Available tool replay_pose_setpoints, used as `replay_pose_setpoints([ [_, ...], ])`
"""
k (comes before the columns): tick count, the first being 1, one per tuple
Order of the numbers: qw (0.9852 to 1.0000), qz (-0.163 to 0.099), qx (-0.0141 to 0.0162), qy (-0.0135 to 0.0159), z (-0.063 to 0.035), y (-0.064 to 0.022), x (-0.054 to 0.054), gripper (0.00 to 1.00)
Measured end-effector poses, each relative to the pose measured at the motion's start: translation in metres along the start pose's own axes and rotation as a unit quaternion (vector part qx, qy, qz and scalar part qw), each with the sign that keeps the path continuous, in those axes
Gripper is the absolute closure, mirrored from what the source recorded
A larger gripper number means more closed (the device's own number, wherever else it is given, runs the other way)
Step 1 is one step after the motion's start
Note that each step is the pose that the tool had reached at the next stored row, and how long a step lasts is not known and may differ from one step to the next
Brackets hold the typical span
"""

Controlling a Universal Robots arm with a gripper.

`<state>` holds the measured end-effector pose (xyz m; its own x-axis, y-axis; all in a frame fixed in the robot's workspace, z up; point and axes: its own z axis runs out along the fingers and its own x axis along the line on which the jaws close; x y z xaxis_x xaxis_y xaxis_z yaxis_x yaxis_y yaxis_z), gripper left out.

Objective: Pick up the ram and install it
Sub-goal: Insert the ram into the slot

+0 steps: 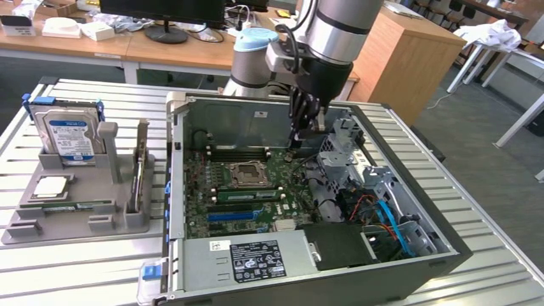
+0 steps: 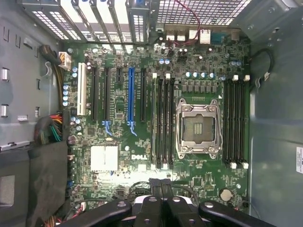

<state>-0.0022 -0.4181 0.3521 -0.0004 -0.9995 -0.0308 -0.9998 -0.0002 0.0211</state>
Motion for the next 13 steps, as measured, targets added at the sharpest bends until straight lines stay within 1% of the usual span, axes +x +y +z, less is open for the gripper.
replay_pose_setpoints([
  [13,1.0000,0.000,0.0000,0.0000,0.0052,-0.0001,0.0002,0.90],
])
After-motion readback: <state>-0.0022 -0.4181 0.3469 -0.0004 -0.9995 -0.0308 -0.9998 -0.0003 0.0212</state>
